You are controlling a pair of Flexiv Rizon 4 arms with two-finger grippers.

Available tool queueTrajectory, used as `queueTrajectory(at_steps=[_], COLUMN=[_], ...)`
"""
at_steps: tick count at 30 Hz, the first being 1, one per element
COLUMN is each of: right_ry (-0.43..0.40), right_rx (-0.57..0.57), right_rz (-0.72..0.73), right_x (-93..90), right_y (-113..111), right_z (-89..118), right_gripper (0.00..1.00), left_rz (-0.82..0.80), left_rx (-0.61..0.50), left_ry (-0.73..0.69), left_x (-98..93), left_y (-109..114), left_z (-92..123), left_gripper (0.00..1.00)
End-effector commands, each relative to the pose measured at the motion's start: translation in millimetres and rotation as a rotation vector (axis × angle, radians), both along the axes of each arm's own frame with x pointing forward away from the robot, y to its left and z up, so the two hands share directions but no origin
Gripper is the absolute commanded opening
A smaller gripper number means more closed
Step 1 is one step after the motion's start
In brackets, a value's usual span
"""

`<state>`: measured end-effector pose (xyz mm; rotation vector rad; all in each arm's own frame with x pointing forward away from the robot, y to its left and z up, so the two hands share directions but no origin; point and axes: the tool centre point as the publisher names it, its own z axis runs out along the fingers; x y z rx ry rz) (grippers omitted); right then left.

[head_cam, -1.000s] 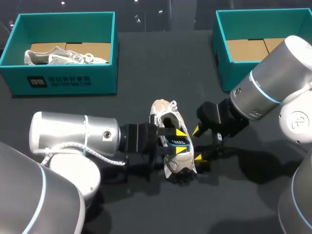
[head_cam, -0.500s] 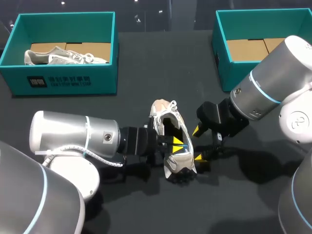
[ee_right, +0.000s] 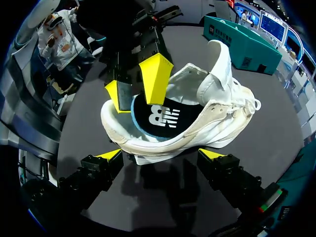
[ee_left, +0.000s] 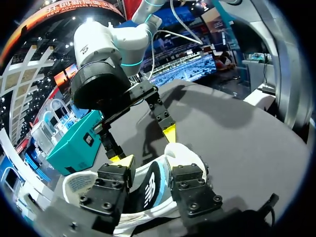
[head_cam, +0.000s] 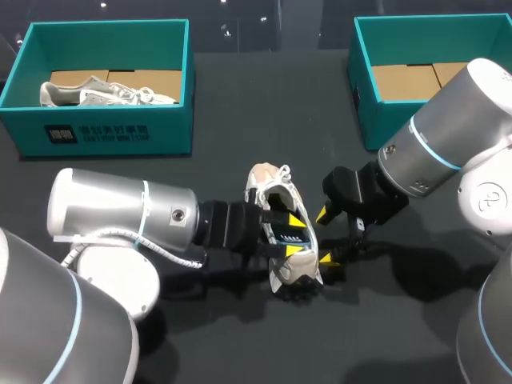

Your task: Take the shoe out of the shoebox, open the shoe tongue, remove and reinsert the insole, then place the shoe into the shoebox

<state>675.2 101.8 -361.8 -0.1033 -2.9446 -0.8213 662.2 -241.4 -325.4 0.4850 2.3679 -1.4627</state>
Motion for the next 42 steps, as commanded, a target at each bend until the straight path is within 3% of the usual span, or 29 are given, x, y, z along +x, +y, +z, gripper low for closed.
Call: queueTrajectory(at_steps=[1, 16, 22, 29, 32, 33, 34, 35, 38, 42], right_ry=[-0.002, 0.058, 0.016, 0.017, 0.017, 0.017, 0.017, 0.017, 0.017, 0.017], right_rx=[-0.002, -0.024, -0.008, -0.01, -0.01, -0.01, -0.01, -0.01, -0.01, -0.01], right_rz=[-0.001, -0.024, -0.04, -0.048, -0.048, -0.048, -0.048, -0.048, -0.048, -0.048], right_x=[-0.7, 1.7, -3.3, -4.2, -4.2, -4.2, -4.2, -4.2, -4.2, -4.2], right_y=[1, -64, -90, -93, -93, -93, -93, -93, -93, -93], right_z=[-1, 17, 26, 28, 28, 28, 28, 28, 28, 28], right_gripper=[1.0, 1.0, 1.0, 1.0, 1.0, 1.0, 1.0, 1.0, 1.0, 1.0], left_rz=[-0.03, -0.167, -0.221, -0.319, -0.38, -0.411, -0.441, -0.471, -0.585, -0.585], left_rx=[0.039, 0.167, 0.231, 0.298, 0.361, 0.393, 0.425, 0.461, 0.531, 0.531], left_ry=[0.015, 0.026, 0.015, 0.003, -0.017, -0.02, -0.026, -0.035, -0.015, -0.015], left_x=[-1.8, -3.1, 0.2, 5.6, 7.9, 8.7, 8.7, 8.6, 6.1, 6.1], left_y=[26, 55, 72, 91, 97, 98, 100, 101, 105, 105], left_z=[15, 33, 41, 58, 67, 71, 75, 78, 94, 94], left_gripper=[0.41, 0.43, 0.42, 0.4, 0.31, 0.23, 0.07, 0.0, 0.0, 0.0])
